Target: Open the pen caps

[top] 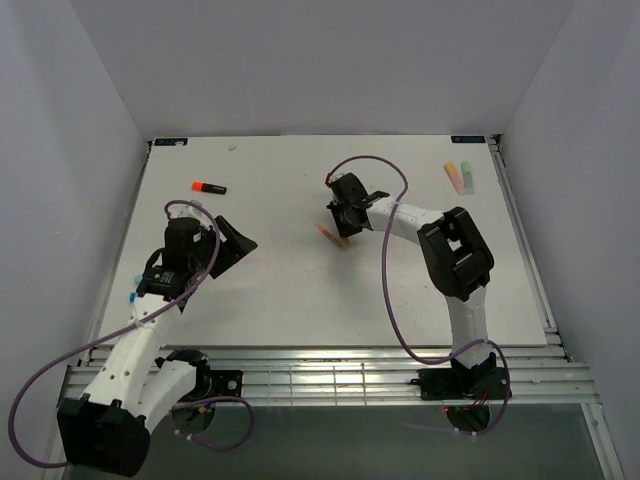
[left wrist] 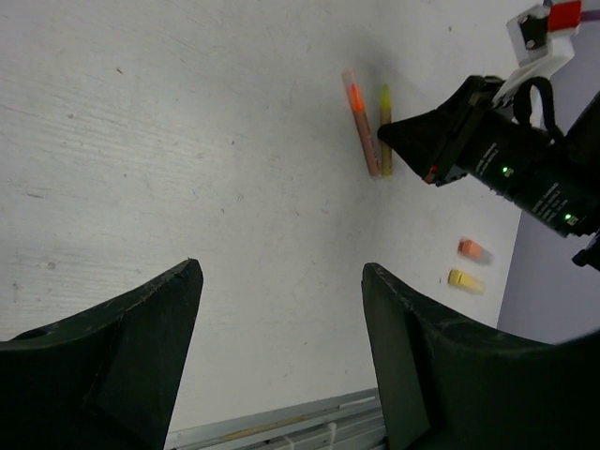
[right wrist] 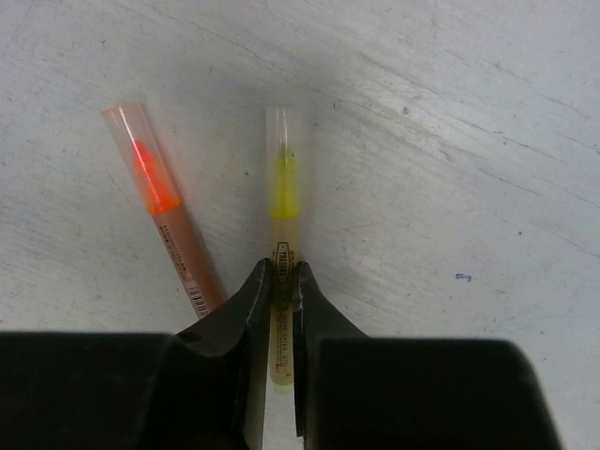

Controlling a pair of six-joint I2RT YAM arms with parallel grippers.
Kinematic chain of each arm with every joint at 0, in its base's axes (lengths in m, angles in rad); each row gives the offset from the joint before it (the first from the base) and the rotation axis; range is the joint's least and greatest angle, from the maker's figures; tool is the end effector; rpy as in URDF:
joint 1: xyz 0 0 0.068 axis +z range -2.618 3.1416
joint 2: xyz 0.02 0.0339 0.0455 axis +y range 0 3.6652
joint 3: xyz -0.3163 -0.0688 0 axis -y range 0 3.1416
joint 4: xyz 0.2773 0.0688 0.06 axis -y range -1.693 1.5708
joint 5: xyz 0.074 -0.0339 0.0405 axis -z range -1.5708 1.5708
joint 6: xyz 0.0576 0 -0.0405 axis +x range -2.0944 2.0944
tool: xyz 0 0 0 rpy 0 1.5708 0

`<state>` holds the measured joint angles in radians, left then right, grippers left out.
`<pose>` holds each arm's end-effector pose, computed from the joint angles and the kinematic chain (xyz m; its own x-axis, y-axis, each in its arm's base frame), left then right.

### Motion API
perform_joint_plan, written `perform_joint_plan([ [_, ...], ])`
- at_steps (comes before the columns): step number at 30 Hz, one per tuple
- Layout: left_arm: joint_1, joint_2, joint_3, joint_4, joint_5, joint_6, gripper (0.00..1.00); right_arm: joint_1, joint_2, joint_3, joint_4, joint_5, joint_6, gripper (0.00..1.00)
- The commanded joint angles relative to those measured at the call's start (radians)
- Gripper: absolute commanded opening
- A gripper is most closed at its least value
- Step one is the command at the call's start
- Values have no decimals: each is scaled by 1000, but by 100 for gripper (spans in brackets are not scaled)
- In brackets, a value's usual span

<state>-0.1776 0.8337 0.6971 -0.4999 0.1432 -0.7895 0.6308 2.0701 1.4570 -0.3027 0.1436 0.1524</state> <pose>0.1911 -0.0427 0.2915 -0.6163 -0.6033 -0.5061 -0.2127 0.7463 -0.6307 0.4188 0.2957 0.1768 -0.7109 -0.3332 -0.6193 -0.4101 0.9118 -0.0197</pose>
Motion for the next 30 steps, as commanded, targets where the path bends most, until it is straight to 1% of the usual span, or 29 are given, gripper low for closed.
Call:
perform_joint_plan([
  [1,6,93,44,41,143,59,78,7,2,57,-22,73,-25,8],
  [2,6,132,51,50,163,70,78,6,-34,66,-27,83,-33,8],
  [4,6,156,59,66,220,75,78,6,-86,77,-41,94,-36,8],
  [6,4,162,53,112,258,61,78,9,-184,60,-70,52,-16,8],
  [7,3,157,26,142,315,47,78,9,-221,39,-78,30,1,8],
  [8,4,154,7,226,352,32,78,9,-301,-31,-73,-2,22,8],
  [9,3,151,-19,280,393,-18,78,10,-347,-84,-52,-97,67,8],
  [10,4,154,-69,344,474,-52,78,10,-391,-143,-21,-151,90,8],
  [11,0,157,-93,460,504,-88,76,12,-481,-272,60,-220,114,8],
  [12,-5,171,-116,524,528,-153,75,17,-525,-332,100,-319,166,8],
  [13,-10,180,-134,596,573,-181,75,20,-563,-389,138,-360,192,8],
  [14,-22,188,-154,674,585,-204,74,26,-635,-441,173,-398,217,8],
  [15,-29,199,-153,691,584,-217,74,38,-669,-533,245,-464,263,8],
  [17,-63,219,-143,731,561,-232,74,49,-747,-610,333,-539,311,8],
  [18,-77,222,-142,738,550,-235,73,50,-769,-668,400,-605,337,8],
  [19,-91,223,-140,748,539,-244,72,53,-786,-694,437,-636,392,8],
  [21,-137,223,-140,776,500,-254,72,63,-820,-734,500,-712,432,8],
  [22,-152,225,-139,782,486,-257,70,67,-823,-753,532,-726,455,8],
  [24,-200,229,-137,791,449,-263,69,70,-821,-759,543,-768,467,8],
  [26,-235,237,-139,794,434,-258,66,70,-831,-773,579,-777,490,8],
  [30,-252,232,-177,801,408,-257,61,73,-841,-810,677,-806,553,8],
])
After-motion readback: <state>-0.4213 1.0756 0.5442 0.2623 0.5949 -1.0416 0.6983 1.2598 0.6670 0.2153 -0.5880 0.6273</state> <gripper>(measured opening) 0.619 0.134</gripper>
